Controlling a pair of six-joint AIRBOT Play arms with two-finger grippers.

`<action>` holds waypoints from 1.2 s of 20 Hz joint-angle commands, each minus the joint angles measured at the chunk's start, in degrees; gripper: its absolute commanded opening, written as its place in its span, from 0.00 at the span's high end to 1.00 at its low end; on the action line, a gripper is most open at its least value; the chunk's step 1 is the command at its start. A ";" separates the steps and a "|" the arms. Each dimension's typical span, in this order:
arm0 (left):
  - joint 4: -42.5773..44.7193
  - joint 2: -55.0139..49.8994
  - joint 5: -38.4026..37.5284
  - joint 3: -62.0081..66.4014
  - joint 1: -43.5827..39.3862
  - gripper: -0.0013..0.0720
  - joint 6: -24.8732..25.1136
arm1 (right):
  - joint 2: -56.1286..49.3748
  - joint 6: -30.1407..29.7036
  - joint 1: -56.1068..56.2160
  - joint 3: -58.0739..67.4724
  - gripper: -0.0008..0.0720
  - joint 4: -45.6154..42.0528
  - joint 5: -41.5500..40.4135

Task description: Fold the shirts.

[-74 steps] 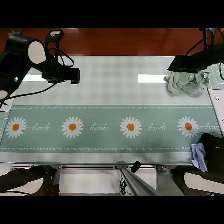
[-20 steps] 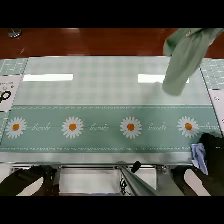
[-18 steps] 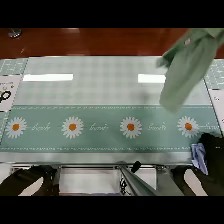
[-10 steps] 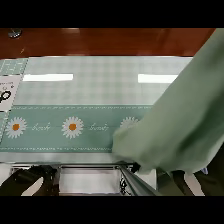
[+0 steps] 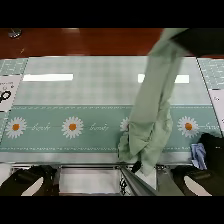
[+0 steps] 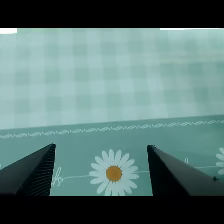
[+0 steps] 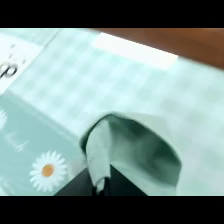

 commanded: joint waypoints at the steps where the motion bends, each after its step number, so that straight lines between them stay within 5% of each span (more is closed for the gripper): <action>1: 0.02 0.13 -0.94 -4.26 0.04 0.02 0.00 | -10.67 2.29 17.51 -0.02 0.95 -3.48 -7.58; 8: 0.07 0.24 1.73 -5.22 0.07 0.02 -0.24 | -31.23 5.88 35.95 -0.02 0.94 -0.17 -31.47; 10: 0.07 -0.07 2.91 -7.06 0.07 0.02 -0.22 | -34.27 5.81 36.13 -0.02 0.40 0.61 -32.63; 15: -0.72 -0.59 6.49 -17.53 0.11 0.02 -3.82 | -27.58 6.62 21.97 0.00 0.35 -19.52 -14.49; 19: -13.00 -0.59 16.33 -34.93 0.09 0.02 -9.46 | -21.27 5.03 4.76 -0.02 0.33 -39.89 7.23; 24: -32.94 -0.59 33.64 -58.69 0.55 0.02 -9.86 | -19.80 1.05 -19.74 -0.02 0.23 -29.57 15.54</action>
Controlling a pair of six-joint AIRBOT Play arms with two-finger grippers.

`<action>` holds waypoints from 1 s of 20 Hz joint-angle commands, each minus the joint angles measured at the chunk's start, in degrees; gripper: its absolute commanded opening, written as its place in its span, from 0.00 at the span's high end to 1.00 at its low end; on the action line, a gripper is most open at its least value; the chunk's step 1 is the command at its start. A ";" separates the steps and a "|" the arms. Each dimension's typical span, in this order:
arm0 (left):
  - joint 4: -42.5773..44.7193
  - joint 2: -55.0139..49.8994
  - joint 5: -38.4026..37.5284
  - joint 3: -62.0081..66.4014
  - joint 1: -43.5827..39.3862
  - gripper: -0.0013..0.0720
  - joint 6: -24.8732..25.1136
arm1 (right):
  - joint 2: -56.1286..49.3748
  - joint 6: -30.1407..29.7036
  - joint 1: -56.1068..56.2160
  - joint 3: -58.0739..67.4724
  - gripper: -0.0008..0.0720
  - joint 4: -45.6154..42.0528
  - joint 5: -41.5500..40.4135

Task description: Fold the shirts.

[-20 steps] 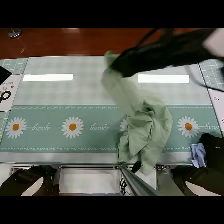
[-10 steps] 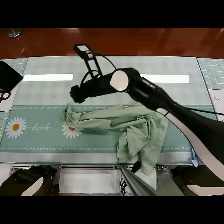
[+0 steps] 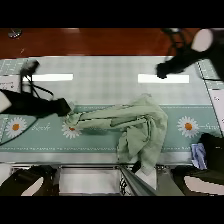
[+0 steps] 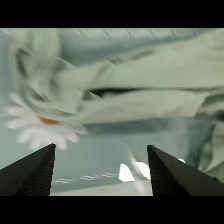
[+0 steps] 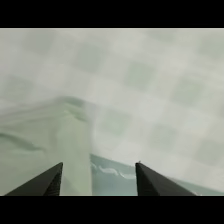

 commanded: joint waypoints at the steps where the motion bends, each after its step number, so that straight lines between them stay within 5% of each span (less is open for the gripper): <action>1: -14.86 0.02 13.64 -14.58 0.96 0.02 -1.14 | 1.09 -2.86 -16.00 -0.02 0.23 6.86 8.55; 7: -29.03 -0.81 26.10 -24.09 1.22 0.02 -0.48 | 1.09 -4.13 -26.16 -0.02 0.23 13.38 6.80; 12: -30.08 -6.78 26.49 -24.17 0.92 0.02 -0.26 | 1.07 -4.83 -26.10 -0.02 0.23 15.91 4.72; 17: -41.24 -13.46 36.04 -24.15 -2.16 0.03 5.79 | 1.07 -4.98 -26.10 -0.02 0.24 15.98 4.37; 18: -41.20 -14.60 38.47 -24.15 -2.47 0.07 5.77 | 1.07 -5.01 -26.10 -0.02 0.24 15.96 4.39; 20: -41.18 -16.31 38.97 -24.15 -2.47 0.56 5.79 | 1.07 -5.01 -26.10 -0.02 0.24 15.96 4.48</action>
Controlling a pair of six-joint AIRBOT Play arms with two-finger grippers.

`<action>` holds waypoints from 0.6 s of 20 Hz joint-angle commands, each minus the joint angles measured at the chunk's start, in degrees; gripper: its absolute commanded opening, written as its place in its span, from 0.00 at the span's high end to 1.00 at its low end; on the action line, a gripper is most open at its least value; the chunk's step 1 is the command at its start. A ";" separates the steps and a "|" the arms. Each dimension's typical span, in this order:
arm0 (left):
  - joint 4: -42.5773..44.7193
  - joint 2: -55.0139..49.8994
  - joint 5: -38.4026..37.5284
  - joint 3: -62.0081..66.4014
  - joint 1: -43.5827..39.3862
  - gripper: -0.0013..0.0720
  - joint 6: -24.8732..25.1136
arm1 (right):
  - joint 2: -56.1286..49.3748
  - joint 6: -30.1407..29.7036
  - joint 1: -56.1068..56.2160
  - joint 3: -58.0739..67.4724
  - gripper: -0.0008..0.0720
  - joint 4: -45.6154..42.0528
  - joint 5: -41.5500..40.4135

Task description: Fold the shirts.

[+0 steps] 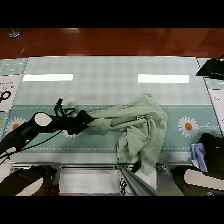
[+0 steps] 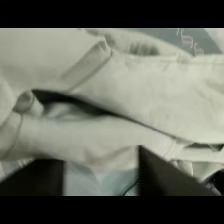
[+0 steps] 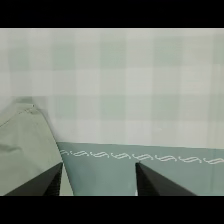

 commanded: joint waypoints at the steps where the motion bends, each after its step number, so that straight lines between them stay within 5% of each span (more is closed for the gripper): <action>1: -2.80 -3.28 4.11 -0.07 -0.63 0.84 1.31 | 0.04 -0.09 -0.07 -0.02 0.24 0.22 -0.11; 2: -2.80 -3.23 4.07 -0.07 -0.61 0.96 1.44 | 0.04 -0.13 -0.07 -0.02 0.24 0.15 -0.13; 7: -2.73 0.48 1.29 0.63 -0.22 0.96 9.73 | 0.07 -2.58 -2.29 -7.82 0.26 -8.26 1.57; 9: -2.75 4.44 1.27 0.66 0.81 0.96 12.09 | 0.07 -4.98 -6.51 -17.18 0.17 -0.35 2.99; 12: -2.75 10.03 -0.50 0.66 2.75 0.96 18.27 | 0.07 -10.88 -10.95 -28.89 0.17 17.05 2.36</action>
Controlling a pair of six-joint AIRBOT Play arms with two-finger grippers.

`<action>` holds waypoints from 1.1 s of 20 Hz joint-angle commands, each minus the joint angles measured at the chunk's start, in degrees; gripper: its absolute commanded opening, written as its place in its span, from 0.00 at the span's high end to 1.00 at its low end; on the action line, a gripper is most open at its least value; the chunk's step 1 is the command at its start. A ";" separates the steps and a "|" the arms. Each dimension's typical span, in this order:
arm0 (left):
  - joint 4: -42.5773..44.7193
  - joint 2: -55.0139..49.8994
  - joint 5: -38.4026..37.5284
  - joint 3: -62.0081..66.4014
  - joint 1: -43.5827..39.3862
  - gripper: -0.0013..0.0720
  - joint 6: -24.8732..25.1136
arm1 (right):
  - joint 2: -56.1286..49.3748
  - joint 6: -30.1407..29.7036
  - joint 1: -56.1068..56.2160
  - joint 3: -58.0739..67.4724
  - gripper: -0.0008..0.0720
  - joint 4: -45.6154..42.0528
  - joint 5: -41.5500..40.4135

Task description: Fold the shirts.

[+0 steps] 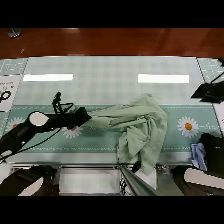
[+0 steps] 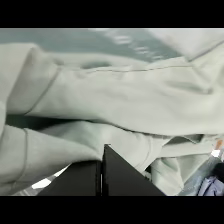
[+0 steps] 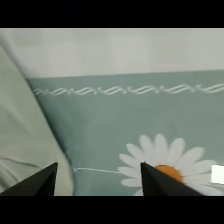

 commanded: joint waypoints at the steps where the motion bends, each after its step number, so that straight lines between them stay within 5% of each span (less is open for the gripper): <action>1: -0.07 5.29 -2.62 0.07 1.92 0.96 7.10 | 0.02 -6.43 -3.45 -12.55 0.17 14.27 -0.72; 8: -0.07 5.68 -5.75 0.07 2.21 0.96 7.52 | 0.00 -16.35 5.49 -23.10 0.15 16.46 -10.88; 14: -0.07 5.68 -6.64 0.07 2.21 0.96 9.90 | -4.22 -14.25 15.80 -23.54 0.17 18.67 -18.03; 15: -0.02 5.68 -6.64 0.07 2.21 0.96 10.27 | -4.72 -13.49 17.81 -23.54 0.28 18.67 -19.76; 17: 0.11 5.73 -6.75 0.35 2.25 0.96 12.50 | -4.33 -12.74 20.46 -22.88 0.92 18.67 -21.14; 22: 0.13 7.21 -19.32 13.57 12.17 0.96 18.12 | 7.21 -12.17 17.68 -11.93 0.95 19.06 -18.34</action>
